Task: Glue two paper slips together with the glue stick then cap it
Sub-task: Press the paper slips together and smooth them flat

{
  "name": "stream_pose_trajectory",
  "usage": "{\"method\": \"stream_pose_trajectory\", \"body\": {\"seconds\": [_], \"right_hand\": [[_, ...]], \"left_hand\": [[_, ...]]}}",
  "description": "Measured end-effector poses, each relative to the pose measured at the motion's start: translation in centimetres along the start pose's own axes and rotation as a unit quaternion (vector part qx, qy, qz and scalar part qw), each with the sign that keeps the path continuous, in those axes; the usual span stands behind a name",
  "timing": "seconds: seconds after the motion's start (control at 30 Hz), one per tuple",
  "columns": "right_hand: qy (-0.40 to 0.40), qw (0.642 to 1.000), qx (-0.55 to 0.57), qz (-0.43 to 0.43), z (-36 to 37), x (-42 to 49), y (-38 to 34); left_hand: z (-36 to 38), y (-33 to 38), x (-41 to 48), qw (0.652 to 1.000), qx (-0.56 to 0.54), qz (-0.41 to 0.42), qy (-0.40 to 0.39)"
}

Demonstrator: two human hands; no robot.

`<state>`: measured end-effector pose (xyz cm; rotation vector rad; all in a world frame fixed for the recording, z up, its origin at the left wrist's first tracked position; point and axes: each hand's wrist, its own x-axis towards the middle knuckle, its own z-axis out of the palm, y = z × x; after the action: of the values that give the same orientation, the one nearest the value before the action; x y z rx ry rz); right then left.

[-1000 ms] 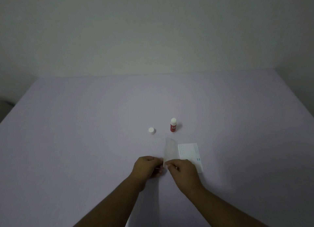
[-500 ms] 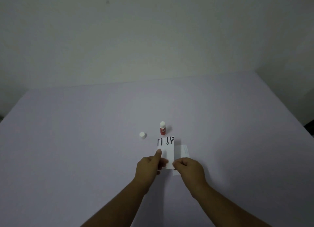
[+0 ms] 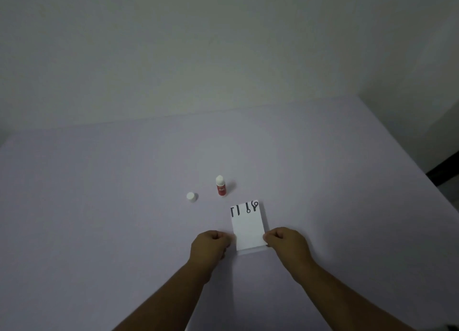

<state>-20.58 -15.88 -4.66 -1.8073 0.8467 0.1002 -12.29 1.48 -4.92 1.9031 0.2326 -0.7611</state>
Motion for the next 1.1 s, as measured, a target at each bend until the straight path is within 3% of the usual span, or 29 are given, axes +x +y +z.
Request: {"method": "stream_pose_trajectory", "body": {"seconds": [0.2, 0.47, 0.83, 1.1], "right_hand": [[-0.012, 0.998, -0.061, -0.005, -0.3, 1.1, 0.3], [-0.045, 0.999, 0.007, -0.004, -0.5, 1.5, 0.1], [-0.037, 0.998, -0.045, -0.013, 0.0, 1.5, 0.2], [-0.048, 0.999, -0.017, -0.002, 0.0, 1.7, 0.4]], "left_hand": [[1.0, -0.2, 0.4, 0.994, 0.106, 0.010, 0.036], [0.9, -0.2, 0.5, 0.997, 0.062, -0.008, 0.055], [1.0, -0.4, 0.6, 0.998, 0.056, -0.006, 0.037], [1.0, -0.3, 0.6, 0.998, 0.033, -0.009, 0.050]]}}
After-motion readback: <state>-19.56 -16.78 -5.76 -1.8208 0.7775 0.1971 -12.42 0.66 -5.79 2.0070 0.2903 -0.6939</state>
